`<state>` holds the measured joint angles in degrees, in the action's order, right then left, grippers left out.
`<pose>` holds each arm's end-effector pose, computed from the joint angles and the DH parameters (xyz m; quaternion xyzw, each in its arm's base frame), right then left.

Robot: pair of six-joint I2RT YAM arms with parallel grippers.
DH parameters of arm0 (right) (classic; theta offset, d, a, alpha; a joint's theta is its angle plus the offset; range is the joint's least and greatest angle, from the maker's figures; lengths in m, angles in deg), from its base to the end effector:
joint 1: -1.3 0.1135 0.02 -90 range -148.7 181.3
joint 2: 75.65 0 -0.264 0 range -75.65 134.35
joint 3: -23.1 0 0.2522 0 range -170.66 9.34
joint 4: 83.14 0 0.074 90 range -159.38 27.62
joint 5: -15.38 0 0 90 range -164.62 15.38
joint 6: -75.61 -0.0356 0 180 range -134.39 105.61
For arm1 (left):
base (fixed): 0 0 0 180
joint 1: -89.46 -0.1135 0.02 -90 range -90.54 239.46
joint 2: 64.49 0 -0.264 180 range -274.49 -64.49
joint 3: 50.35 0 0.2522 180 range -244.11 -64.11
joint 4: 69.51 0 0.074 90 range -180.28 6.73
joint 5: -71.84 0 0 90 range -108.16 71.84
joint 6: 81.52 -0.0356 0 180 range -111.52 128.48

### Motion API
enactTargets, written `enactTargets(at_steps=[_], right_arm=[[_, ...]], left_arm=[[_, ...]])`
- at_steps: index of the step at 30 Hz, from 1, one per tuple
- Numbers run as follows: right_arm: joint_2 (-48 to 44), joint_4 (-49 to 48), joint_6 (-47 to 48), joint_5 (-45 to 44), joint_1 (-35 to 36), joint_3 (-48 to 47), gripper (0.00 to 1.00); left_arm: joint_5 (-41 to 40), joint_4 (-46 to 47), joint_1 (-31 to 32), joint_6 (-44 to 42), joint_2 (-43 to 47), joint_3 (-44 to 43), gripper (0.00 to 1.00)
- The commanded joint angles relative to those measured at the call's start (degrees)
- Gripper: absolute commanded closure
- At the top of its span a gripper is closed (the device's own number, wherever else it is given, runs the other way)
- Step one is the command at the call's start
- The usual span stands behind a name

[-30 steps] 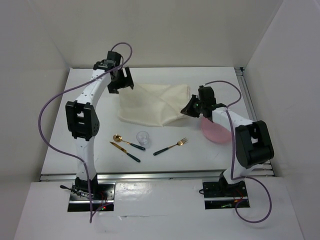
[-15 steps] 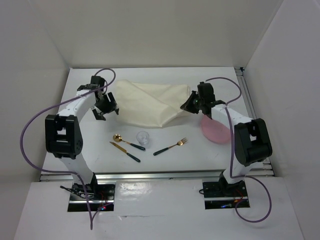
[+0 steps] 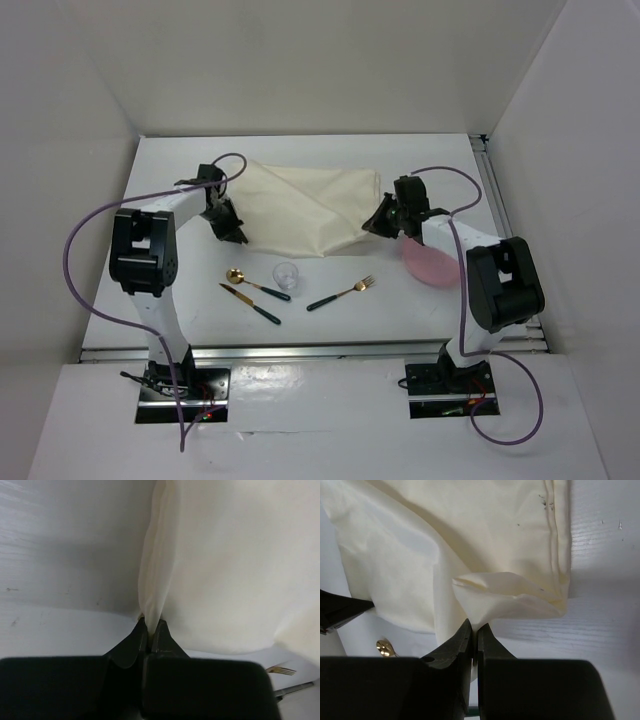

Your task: Set the dinner table for one person

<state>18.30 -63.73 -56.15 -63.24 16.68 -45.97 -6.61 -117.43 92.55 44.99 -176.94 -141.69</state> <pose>0.3307 0.0983 0.1947 0.1717 0.9015 0.2651 0.2957 0.3941 -0.0284 0.1650 -0.2638 0.9423 -0.1544 0.1368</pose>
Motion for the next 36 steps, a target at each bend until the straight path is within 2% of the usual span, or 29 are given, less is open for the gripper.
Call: enactTargets(at_steps=[1,5,6,7,8,10,11,14,18,29,36], right_arm=[[-2.11,-1.61,-0.69,-0.04,-0.08,-0.58,1.0],[-0.62,-2.39,-0.17,0.92,-1.48,-4.79,1.0],[0.08,-2.4,0.36,1.8,-2.36,-6.55,1.0],[2.09,-2.4,0.97,2.59,-2.37,-11.53,1.0],[3.24,-0.74,0.98,3.12,-2.98,-14.53,1.0],[5.35,1.02,2.55,3.82,-3.59,-20.16,1.0],[6.84,1.64,2.56,4.44,-3.6,-24.63,1.0],[5.9,0.6,2.56,5.67,-4.13,-26.69,1.0],[1.95,-0.46,2.03,6.99,-4.65,-25.38,1.0],[-11.86,1.99,6.34,4.18,-6.41,-23.44,1.0],[-13.18,4.8,7.39,4.18,-6.41,-30.9,1.0]], left_arm=[[3.65,1.54,0.16,-0.47,-0.67,-1.25,1.0],[1.91,-2.31,-0.36,-2.32,-1.98,-10.72,1.0],[0.68,-6.15,-0.37,-2.32,-2.6,-14.06,1.0],[0.06,-7.84,-0.98,-3.02,-4.0,-17.57,1.0],[0.05,-9.34,-1.68,-3.03,-4.62,-25.26,1.0],[0.92,-12.24,-2.3,-3.55,-5.94,-33.3,1.0],[1.54,-14.34,-2.3,-3.55,-6.73,-40.65,1.0],[3.3,-16.73,-3.44,-3.55,-6.74,-49.65,1.0],[6.37,-17.26,-4.06,-4.08,-3.67,-49.16,1.0],[10.07,-18.05,-6.17,-6.89,8.99,-39.14,1.0],[14.38,-19.2,-6.78,-7.42,11.37,-39.14,1.0]])
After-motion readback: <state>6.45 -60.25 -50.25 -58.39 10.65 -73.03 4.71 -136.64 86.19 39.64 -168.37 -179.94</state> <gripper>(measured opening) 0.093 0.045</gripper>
